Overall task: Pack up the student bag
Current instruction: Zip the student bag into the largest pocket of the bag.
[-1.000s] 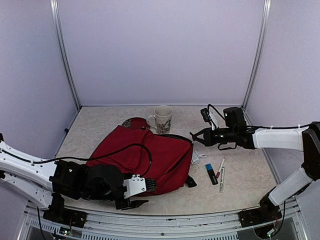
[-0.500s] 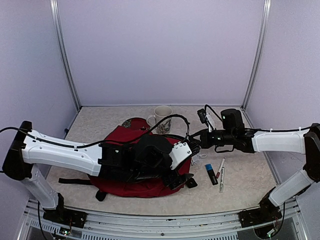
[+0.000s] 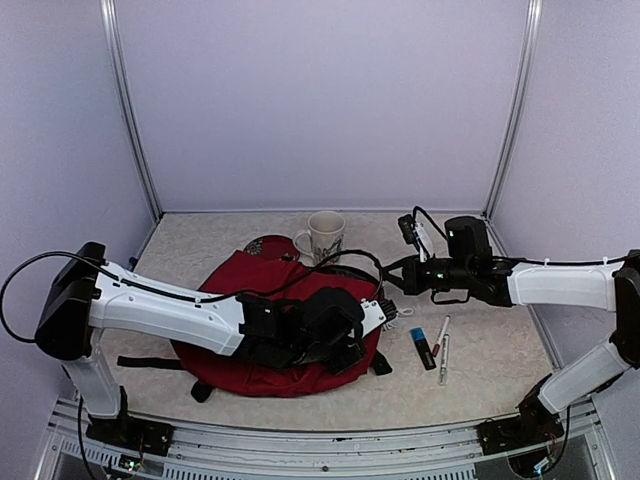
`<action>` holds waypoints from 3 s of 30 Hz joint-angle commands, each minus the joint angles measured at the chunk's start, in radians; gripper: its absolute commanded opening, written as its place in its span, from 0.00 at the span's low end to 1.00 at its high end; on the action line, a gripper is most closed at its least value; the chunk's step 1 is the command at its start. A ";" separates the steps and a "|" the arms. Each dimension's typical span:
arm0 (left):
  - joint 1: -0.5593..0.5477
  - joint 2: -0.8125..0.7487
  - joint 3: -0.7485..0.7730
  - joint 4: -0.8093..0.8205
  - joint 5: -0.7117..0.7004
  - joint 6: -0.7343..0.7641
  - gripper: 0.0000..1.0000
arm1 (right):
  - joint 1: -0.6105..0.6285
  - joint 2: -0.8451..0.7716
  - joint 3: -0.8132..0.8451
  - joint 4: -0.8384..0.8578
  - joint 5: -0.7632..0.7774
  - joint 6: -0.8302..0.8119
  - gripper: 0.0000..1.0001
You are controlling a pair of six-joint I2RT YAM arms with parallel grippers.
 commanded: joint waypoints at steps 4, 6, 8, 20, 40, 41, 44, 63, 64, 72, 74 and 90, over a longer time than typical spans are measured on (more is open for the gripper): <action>-0.108 -0.207 -0.207 0.073 0.060 0.139 0.00 | 0.000 0.001 0.058 0.025 0.061 -0.027 0.00; -0.126 -0.273 -0.252 0.046 0.107 0.151 0.00 | -0.003 0.032 0.084 0.034 0.053 -0.030 0.00; -0.136 -0.332 -0.295 0.028 0.148 0.156 0.00 | -0.004 0.069 0.116 0.050 0.030 -0.030 0.00; -0.143 -0.539 -0.411 -0.020 0.390 0.153 0.00 | 0.008 0.324 0.309 0.131 -0.029 0.057 0.00; -0.052 -0.400 -0.253 -0.035 0.045 -0.059 0.76 | 0.190 0.173 0.179 0.097 0.121 0.052 0.00; -0.044 -0.378 -0.243 -0.023 0.025 -0.061 0.76 | 0.194 0.155 0.164 0.101 0.125 0.057 0.00; -0.008 -0.324 -0.203 0.001 -0.032 -0.072 0.75 | 0.202 0.098 0.127 0.101 0.129 0.081 0.00; -0.112 -0.341 -0.250 0.042 0.080 0.061 0.00 | 0.135 0.125 0.177 0.092 0.190 0.016 0.00; -0.127 -0.356 -0.256 0.035 0.093 0.063 0.00 | 0.127 0.147 0.202 0.084 0.192 0.005 0.00; -0.177 -0.507 -0.304 -0.011 0.177 0.066 0.00 | 0.080 0.270 0.322 0.063 0.181 -0.009 0.00; -0.180 -0.552 -0.318 -0.020 0.193 0.067 0.00 | 0.069 0.290 0.337 0.060 0.175 -0.009 0.00; -0.222 -0.760 -0.399 -0.095 0.278 0.044 0.00 | 0.065 0.486 0.559 0.057 0.141 -0.015 0.00</action>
